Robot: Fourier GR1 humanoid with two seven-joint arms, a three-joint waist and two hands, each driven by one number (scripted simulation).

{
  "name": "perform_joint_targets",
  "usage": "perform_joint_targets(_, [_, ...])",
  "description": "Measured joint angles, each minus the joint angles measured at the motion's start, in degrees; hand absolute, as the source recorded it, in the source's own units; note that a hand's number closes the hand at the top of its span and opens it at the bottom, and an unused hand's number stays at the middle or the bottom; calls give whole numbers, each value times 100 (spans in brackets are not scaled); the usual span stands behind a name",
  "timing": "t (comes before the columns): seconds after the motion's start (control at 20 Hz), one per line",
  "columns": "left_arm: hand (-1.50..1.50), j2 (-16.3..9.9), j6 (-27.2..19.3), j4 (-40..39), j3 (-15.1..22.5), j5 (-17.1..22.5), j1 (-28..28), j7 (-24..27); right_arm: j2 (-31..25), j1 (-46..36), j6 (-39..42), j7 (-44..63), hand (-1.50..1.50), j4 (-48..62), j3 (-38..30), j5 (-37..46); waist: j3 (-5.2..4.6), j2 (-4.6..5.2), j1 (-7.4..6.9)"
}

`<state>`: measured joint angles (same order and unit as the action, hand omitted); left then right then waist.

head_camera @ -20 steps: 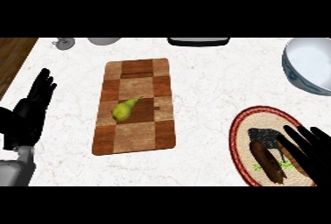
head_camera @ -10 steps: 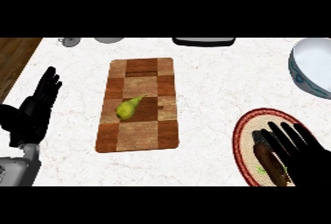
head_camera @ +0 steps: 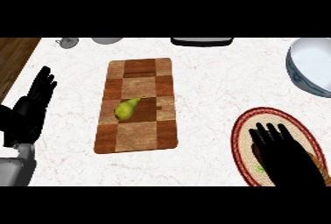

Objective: Pick the sweet potato from the placemat and place it in the bowl

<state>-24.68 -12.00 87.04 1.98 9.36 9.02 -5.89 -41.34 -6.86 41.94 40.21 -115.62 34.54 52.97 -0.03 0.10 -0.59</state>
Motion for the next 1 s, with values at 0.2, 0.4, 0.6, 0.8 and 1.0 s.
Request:
perform_joint_targets(0.2, [0,114,30,4,-50,-109,6,-35,105,-102,-118,-232,-150,398,175,494,2,-6,25])
perform_joint_targets(0.4, [0,220,7,-32,-48,-254,36,-81,169,-251,-567,-500,-150,694,420,1085,4,-7,34])
perform_joint_targets(0.6, [0,270,184,-92,-217,-257,-114,132,189,-76,-1075,-848,-150,1044,429,1501,5,-9,46])
perform_joint_targets(0.8, [0,350,250,-41,-273,-339,-143,116,210,253,-1267,-1009,-150,1201,318,1675,3,-12,58])
perform_joint_targets(1.0, [0,365,333,73,-394,-397,-114,-49,328,363,-1350,-1198,-150,1474,160,1885,5,-11,59])
